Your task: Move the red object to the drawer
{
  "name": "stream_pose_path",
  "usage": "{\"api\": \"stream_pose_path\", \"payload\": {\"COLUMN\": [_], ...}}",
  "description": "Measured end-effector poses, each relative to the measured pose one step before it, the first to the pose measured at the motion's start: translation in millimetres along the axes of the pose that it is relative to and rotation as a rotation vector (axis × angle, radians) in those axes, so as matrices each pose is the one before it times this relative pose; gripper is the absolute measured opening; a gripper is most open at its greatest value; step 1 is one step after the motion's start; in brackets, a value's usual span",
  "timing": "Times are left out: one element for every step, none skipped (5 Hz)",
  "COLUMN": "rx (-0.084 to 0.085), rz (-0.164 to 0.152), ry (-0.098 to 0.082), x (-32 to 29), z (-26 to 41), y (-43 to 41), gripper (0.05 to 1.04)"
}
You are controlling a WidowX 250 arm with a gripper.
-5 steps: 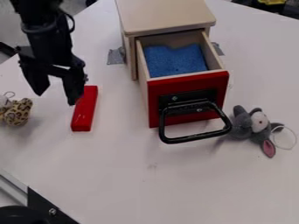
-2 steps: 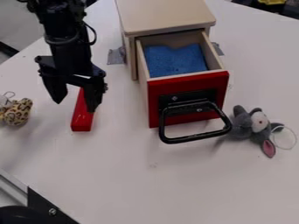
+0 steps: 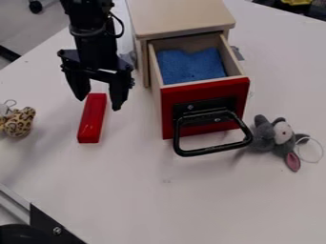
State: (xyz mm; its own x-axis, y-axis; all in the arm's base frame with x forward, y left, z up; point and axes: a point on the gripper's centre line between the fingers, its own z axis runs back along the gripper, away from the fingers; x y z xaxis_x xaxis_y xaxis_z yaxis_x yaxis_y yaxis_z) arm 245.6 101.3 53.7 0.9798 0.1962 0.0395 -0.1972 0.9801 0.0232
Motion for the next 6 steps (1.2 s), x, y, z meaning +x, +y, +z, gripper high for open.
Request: {"api": "stream_pose_path", "payload": {"rx": [0.0023,0.0130,0.0128,0.0110,0.0032,0.0035], "rz": [0.0104,-0.0038,-0.0002,-0.0016,0.0011,-0.0037], "ry": [0.0240,0.0105,0.0209,0.0132,0.0273,0.0123], "x": [5.05,2.92,1.22,-2.78,-6.92,-1.14], "z": [-5.17,-3.25,-7.01,-4.97,-10.36,-11.02], "y": [6.11,6.73,11.08,8.88,5.78,2.60], "gripper": [0.998,0.998,0.998,0.998,0.998,0.998]}}
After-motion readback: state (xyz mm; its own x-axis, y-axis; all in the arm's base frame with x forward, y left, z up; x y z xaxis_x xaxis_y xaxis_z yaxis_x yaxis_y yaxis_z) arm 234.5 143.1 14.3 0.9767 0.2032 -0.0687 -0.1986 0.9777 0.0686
